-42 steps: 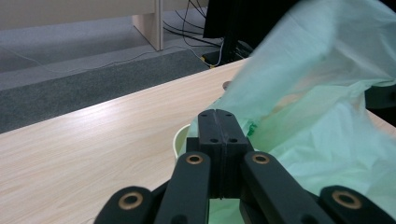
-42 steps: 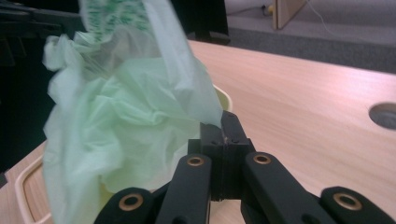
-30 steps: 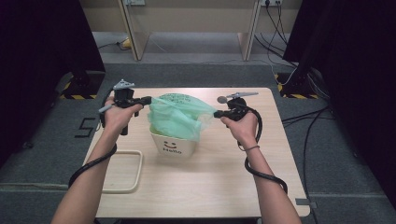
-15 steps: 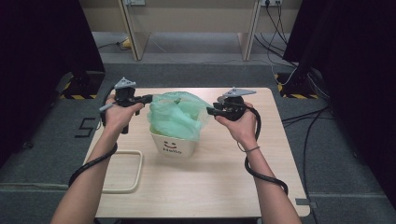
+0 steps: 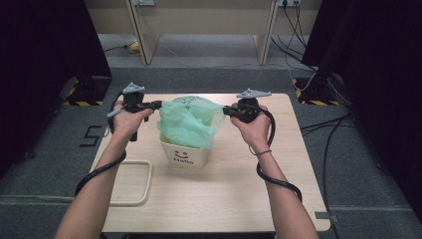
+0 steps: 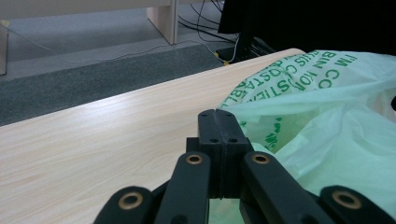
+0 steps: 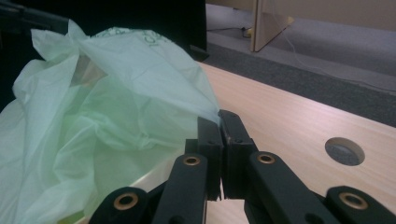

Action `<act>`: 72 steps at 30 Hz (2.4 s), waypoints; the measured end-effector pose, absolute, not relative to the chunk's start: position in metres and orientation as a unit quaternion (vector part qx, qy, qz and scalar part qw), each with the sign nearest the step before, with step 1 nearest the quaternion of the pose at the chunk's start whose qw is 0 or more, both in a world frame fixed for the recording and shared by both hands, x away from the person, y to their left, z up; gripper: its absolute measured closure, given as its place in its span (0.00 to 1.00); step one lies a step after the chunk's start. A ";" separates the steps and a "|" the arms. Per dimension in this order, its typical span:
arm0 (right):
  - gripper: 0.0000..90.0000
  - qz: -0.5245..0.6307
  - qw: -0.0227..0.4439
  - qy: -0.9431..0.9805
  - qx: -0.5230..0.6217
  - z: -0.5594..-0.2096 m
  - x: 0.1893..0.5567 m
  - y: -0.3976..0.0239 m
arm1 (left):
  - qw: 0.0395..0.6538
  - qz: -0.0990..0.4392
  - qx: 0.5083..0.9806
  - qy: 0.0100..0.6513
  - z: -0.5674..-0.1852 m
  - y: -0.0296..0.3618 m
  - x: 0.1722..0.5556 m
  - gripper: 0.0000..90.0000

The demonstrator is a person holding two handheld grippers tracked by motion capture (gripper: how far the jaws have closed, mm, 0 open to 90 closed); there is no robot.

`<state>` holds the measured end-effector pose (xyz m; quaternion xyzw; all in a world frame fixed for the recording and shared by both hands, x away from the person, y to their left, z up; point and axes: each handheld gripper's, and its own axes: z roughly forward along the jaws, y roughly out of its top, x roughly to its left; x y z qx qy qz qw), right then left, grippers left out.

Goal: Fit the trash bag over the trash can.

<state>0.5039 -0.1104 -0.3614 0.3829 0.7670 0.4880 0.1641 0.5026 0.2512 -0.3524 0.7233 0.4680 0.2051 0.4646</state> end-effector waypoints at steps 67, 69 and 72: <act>1.00 0.385 0.234 0.781 0.432 -0.403 0.542 -0.072 | 0.381 0.206 0.741 0.514 -0.412 0.253 0.552 1.00; 1.00 0.377 0.229 0.787 0.432 -0.406 0.543 -0.071 | 0.376 0.202 0.744 0.514 -0.413 0.252 0.552 1.00; 1.00 0.371 0.224 0.790 0.433 -0.408 0.544 -0.071 | 0.373 0.200 0.746 0.514 -0.415 0.252 0.551 1.00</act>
